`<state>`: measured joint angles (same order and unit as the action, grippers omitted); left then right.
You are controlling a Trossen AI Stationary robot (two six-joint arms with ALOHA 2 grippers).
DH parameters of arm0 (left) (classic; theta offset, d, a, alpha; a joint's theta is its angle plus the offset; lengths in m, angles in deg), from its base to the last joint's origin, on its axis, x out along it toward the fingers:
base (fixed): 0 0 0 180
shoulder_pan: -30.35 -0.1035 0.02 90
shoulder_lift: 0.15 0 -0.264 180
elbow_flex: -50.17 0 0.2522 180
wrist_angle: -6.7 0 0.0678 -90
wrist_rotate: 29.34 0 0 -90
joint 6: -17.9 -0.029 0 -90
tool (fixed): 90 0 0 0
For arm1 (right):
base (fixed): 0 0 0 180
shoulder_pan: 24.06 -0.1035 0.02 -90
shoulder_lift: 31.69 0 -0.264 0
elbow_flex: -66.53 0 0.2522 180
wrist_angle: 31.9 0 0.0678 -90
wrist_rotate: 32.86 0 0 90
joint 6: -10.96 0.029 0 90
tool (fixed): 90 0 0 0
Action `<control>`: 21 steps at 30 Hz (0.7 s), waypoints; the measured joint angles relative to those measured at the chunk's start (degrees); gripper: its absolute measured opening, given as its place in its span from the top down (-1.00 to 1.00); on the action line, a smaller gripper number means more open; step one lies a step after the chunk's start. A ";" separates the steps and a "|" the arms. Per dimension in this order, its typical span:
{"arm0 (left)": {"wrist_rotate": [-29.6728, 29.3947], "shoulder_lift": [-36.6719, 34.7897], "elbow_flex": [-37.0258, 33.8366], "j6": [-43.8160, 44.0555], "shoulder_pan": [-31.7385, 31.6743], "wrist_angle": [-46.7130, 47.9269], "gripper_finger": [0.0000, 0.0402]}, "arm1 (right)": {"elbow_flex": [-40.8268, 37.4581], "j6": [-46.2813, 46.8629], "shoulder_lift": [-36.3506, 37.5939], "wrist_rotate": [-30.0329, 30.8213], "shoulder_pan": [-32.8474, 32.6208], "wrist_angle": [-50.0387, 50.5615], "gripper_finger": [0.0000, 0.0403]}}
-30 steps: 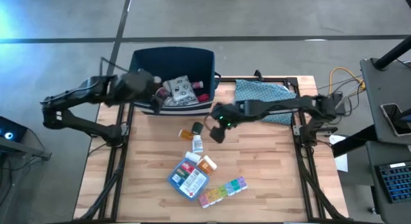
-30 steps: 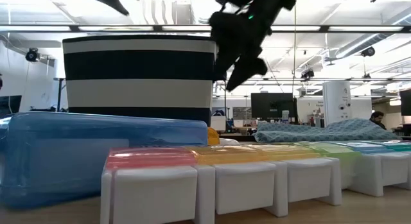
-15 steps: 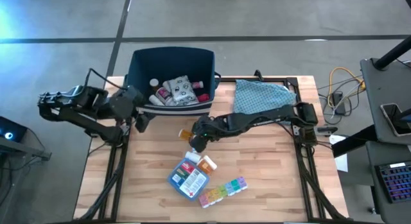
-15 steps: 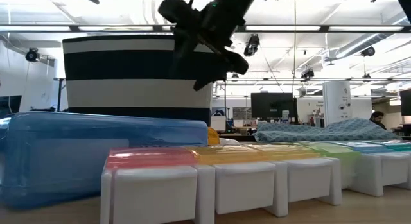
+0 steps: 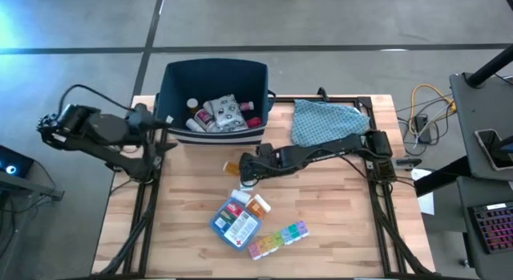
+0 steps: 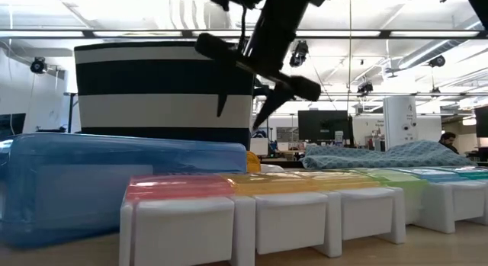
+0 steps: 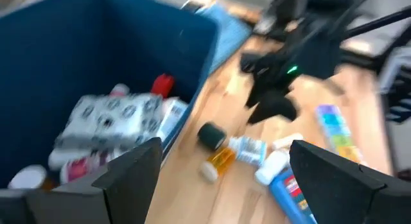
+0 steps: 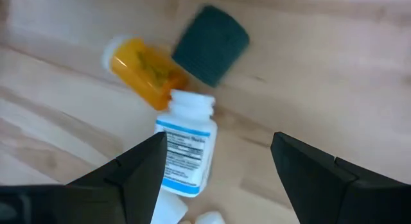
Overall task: Pick & place medical supplies in basket/bin
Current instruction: Put the white and blue pill bottle into the blue bin
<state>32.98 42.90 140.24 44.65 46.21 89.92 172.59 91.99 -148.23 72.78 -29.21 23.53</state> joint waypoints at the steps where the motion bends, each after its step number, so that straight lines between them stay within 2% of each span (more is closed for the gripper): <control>1: 1.08 -1.03 -1.11 -1.44 0.00 -1.65 -0.59 | -0.02 1.65 -0.67 -0.78 0.01 -0.03 -0.33; 5: 4.88 -5.34 -4.99 -4.94 0.00 -4.59 -0.59 | 0.59 8.21 -3.84 -2.38 -0.21 0.17 -0.33; 9: 5.21 -8.63 -8.28 -5.50 -0.01 -4.65 -0.59 | 5.46 10.84 -8.41 -4.05 -0.37 -0.04 -0.33; 12: 5.20 -11.40 -10.18 -6.79 -0.02 -4.89 -0.59 | 12.14 10.58 -12.57 -4.27 -0.50 0.90 -0.33; 17: 5.19 -14.63 -12.06 -7.17 -0.02 -4.92 -0.59 | 25.76 9.63 -21.16 -5.35 -0.63 13.68 -0.33; 21: 5.14 -16.25 -12.24 -7.17 -0.02 -4.96 -0.59 | 34.52 7.14 -27.50 -7.50 -0.63 19.22 -0.33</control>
<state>38.12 26.65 128.00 37.48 46.18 84.96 207.12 99.13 -175.73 65.28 -29.84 42.74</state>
